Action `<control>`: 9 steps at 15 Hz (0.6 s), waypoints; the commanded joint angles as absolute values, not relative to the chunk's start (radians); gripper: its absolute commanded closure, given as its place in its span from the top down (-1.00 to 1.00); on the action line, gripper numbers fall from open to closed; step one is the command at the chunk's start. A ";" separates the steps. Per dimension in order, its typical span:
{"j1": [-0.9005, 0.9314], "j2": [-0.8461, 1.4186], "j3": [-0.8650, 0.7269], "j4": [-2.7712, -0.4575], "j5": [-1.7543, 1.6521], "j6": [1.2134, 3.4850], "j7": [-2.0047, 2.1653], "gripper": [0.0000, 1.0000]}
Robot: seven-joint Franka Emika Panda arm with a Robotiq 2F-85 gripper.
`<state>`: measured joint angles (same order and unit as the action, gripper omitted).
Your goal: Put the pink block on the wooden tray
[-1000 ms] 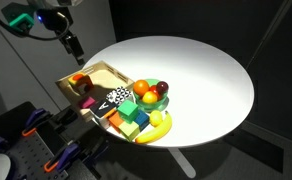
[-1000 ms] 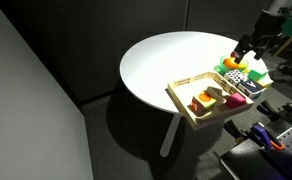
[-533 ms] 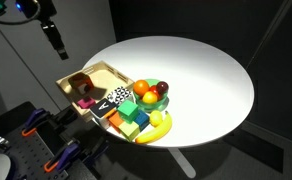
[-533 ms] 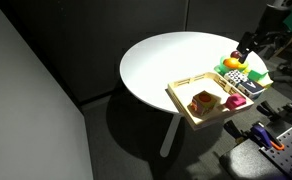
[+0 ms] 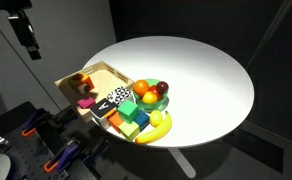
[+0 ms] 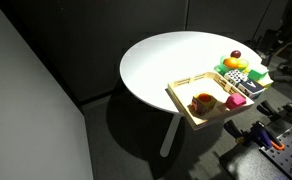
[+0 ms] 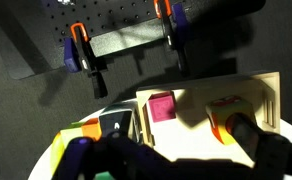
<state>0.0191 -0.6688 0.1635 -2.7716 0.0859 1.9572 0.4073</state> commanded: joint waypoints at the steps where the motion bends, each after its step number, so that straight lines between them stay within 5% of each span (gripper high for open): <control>1: 0.031 -0.743 0.154 -2.774 0.076 1.880 0.359 1.00; 9: 0.027 -0.765 0.162 -2.771 0.086 1.860 0.328 1.00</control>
